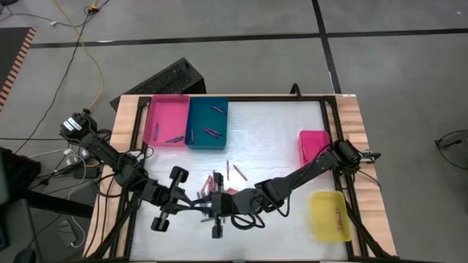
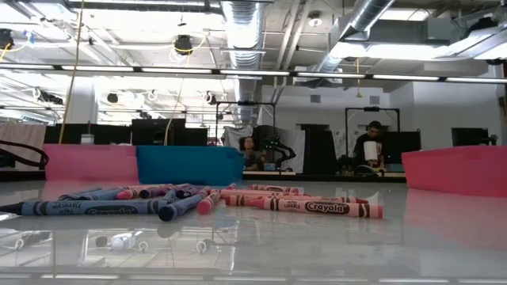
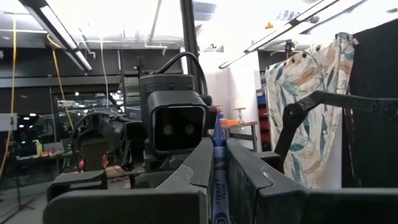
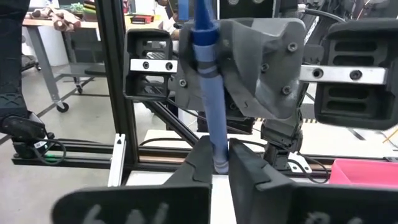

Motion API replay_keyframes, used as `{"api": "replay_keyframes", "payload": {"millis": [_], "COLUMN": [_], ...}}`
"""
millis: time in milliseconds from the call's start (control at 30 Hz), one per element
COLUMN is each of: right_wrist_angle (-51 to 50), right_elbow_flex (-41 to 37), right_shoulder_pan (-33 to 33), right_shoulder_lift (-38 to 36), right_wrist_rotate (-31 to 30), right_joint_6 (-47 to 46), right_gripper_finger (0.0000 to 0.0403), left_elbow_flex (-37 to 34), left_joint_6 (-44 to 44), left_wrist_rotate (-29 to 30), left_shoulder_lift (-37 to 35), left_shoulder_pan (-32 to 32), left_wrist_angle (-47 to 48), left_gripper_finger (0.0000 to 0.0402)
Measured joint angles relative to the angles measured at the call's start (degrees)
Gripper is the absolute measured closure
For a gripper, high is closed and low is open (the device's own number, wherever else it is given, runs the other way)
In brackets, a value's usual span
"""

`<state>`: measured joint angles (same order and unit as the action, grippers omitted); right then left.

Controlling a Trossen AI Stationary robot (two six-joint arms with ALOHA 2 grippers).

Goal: Sort crayons
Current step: Put the blue crayon into the large red bin

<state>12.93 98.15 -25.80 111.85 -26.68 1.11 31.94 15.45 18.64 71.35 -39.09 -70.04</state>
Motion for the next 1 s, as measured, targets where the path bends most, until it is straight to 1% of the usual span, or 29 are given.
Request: {"api": "replay_keyframes", "payload": {"millis": [100,200,333,500,667,733,833,933,1000], "right_wrist_angle": [0.0,0.0,-0.3,-0.3,-0.6,-0.7,-1.6,-4.9,-8.2], "right_elbow_flex": [0.0,0.0,0.0,0.0,0.0,0.0,0.0,0.0,0.0], "right_shoulder_pan": [0.0,0.0,-0.3,-0.7,-1.3,-1.6,-1.8,-2.3,-2.8], "right_shoulder_lift": [0.0,0.0,0.0,0.0,0.0,0.0,0.0,0.0,0.0], "right_wrist_rotate": [0.0,0.0,-0.6,-0.8,-0.7,-0.7,-0.6,-0.8,-2.2], "right_joint_6": [0.6,0.6,0.3,0.3,0.3,0.3,0.2,-2.1,-3.8], "right_gripper_finger": [0.0392,0.0397,0.0398,0.04,0.0401,0.0401,0.0401,0.0402,0.0402], "left_elbow_flex": [0.0,0.0,0.1,0.1,0.1,0.1,0.1,0.1,0.1], "left_joint_6": [-1.0,-1.7,-4.4,-3.1,0.4,2.0,4.1,5.9,4.6], "left_wrist_rotate": [0.0,0.5,5.4,8.8,10.5,12.3,17.8,26.7,32.4], "left_shoulder_lift": [0.0,0.0,0.0,-0.1,-0.2,-0.5,-1.5,-3.8,-5.9], "left_shoulder_pan": [0.2,0.2,0.1,-1.5,-3.5,-4.6,-6.8,-9.9,-12.0], "left_wrist_angle": [0.0,0.0,0.6,3.2,3.5,3.5,3.9,6.5,10.7], "left_gripper_finger": [0.0388,0.0386,0.0369,0.0329,0.0274,0.0252,0.0218,0.0192,0.018]}}
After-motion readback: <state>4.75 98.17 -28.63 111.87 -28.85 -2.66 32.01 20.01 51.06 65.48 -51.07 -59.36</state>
